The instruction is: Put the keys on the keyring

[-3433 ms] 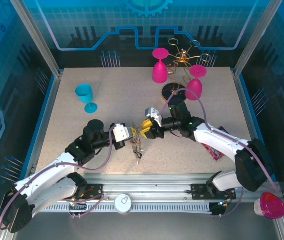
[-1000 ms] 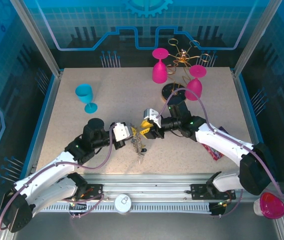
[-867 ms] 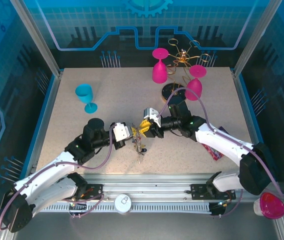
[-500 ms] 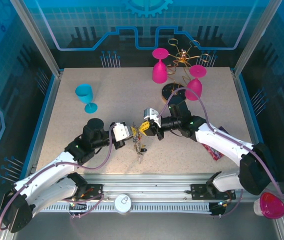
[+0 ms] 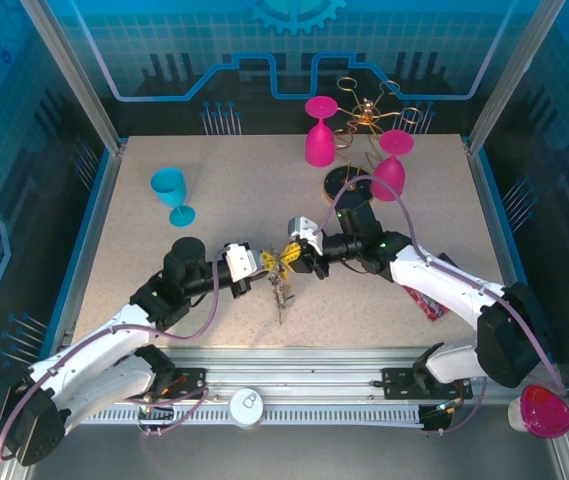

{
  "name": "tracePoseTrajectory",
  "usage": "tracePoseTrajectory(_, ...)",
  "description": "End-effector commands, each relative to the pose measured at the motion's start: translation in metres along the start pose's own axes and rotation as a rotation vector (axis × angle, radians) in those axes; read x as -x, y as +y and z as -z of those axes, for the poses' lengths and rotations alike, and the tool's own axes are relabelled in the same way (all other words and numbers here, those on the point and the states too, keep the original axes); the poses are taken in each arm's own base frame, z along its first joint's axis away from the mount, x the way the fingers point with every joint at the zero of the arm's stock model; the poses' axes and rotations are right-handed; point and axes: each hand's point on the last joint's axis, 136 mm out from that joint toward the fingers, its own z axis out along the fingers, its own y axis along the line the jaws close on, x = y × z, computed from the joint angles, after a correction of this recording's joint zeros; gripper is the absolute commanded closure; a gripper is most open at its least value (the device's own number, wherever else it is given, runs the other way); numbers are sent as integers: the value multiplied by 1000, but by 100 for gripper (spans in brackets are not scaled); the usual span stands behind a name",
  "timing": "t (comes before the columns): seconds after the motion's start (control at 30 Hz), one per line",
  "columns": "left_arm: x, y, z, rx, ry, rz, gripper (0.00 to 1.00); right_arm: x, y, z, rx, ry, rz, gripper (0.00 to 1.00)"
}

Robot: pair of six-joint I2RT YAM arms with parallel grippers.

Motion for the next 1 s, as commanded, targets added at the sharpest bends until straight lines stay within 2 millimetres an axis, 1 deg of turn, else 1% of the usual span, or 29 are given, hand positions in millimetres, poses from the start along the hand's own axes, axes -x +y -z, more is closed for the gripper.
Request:
tracePoseTrajectory(0.0, 14, -3, 0, -18, -64, -8, 100, 14, -1, 12, -23, -61, 44, 80)
tracePoseTrajectory(0.1, 13, -3, 0, -19, -62, -7, 100, 16, -7, 17, -75, -53, 84, 77)
tracePoseTrajectory(0.13, 13, -2, 0, -19, -61, -7, 100, 5, -6, 17, -81, -34, 78, 77)
tracePoseTrajectory(0.2, 13, -3, -1, -20, -63, -9, 100, 6, -5, 19, -92, -37, 94, 76)
tracePoseTrajectory(0.27, 13, -3, -1, -23, -63, -9, 100, 9, 2, 21, -66, -53, 113, 76)
tracePoseTrajectory(0.33, 13, -2, -1, -22, -63, -7, 100, 15, 13, 21, -10, -81, 126, 76)
tracePoseTrajectory(0.47, 12, -5, -2, -33, -63, 3, 100, 18, 25, 12, 56, -91, 156, 74)
tracePoseTrajectory(0.67, 11, -8, -2, -49, -60, 8, 100, 24, 19, 6, 41, -103, 169, 74)
tracePoseTrajectory(0.8, 10, -9, -2, -58, -59, 11, 100, 22, 20, 3, 55, -102, 163, 74)
tracePoseTrajectory(0.97, 10, -9, -3, -61, -60, 10, 100, 26, 20, 3, 58, -119, 168, 74)
